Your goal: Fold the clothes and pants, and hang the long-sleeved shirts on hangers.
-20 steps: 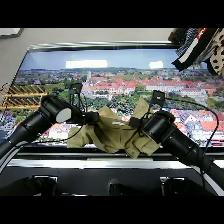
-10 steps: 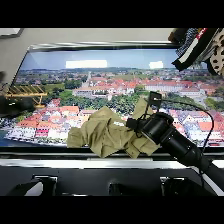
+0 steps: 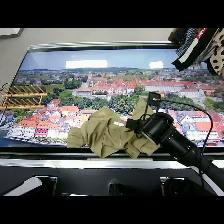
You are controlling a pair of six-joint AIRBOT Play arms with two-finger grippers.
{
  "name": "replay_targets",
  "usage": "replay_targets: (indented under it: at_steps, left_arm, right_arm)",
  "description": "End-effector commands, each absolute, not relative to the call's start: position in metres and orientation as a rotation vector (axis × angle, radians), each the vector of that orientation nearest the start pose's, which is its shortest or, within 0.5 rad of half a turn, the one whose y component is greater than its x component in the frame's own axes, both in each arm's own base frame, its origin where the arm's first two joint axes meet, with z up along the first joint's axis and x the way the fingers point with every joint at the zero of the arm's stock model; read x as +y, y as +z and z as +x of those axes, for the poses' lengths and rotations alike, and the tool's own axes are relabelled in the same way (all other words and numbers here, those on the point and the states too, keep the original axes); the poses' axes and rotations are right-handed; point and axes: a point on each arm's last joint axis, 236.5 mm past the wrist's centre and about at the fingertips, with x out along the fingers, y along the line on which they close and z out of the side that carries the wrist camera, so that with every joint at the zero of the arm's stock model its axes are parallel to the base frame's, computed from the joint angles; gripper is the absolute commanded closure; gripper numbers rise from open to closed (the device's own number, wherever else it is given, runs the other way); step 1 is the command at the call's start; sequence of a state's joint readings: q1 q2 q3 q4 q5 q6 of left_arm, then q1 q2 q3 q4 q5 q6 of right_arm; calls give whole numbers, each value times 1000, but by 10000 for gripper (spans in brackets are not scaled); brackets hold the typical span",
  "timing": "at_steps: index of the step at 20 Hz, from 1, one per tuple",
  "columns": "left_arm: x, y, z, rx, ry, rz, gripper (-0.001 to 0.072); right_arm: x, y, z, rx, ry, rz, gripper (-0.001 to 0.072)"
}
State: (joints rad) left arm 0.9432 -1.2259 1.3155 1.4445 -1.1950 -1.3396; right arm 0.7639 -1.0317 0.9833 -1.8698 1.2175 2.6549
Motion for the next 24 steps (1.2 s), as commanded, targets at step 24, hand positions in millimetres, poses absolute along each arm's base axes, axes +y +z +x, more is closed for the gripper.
replay_targets:
  at_steps: [24]
  left_arm:
    - [409, -91, 292, 1234, 371, -220, 110]
  right_arm:
    - [167, 35, 271, 1166, -167, 212, 685]
